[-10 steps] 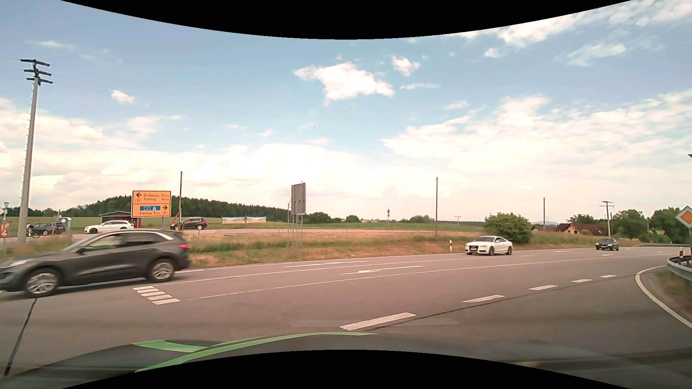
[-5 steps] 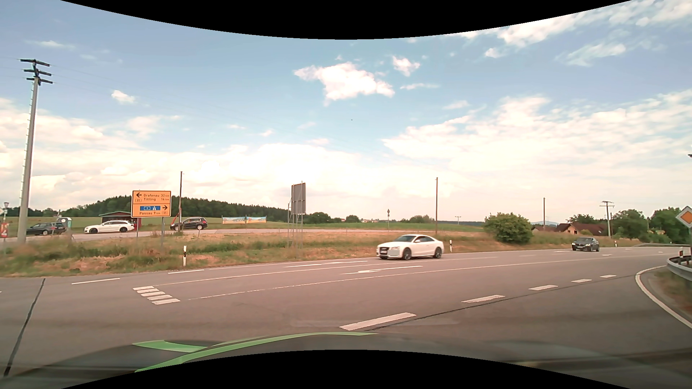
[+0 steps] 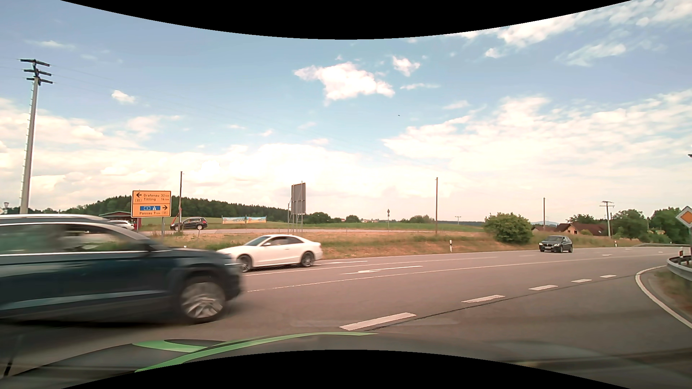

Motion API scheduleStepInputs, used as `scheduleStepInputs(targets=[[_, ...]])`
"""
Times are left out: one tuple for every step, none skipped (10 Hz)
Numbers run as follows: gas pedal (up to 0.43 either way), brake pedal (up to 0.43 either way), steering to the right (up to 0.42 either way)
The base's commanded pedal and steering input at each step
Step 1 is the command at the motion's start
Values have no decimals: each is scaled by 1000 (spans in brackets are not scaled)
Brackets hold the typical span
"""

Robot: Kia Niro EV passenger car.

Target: Follow the waypoints while adhering to traffic rules and regulations

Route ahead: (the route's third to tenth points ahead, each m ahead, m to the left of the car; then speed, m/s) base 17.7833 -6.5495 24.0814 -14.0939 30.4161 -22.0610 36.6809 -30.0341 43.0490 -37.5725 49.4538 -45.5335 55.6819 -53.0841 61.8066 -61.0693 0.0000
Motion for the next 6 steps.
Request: scheduleStepInputs(targets=[[0,238,193],[0,238,193],[0,232,193],[0,244,194],[0,238,194],[0,238,195]])
